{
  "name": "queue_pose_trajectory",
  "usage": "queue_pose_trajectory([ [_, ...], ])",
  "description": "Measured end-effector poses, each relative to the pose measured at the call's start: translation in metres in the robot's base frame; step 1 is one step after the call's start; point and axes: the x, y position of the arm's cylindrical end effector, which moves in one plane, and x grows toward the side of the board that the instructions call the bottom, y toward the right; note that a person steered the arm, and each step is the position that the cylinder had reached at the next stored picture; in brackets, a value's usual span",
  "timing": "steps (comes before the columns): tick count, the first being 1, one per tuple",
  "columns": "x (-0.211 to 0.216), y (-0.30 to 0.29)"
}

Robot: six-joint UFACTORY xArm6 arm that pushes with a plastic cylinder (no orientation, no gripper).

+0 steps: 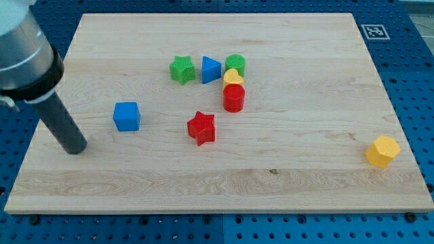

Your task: Push blue cube into red star

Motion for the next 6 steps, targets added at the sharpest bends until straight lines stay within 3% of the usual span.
queue_pose_trajectory([
  [3,-0.043,-0.007],
  [6,-0.042,0.031],
])
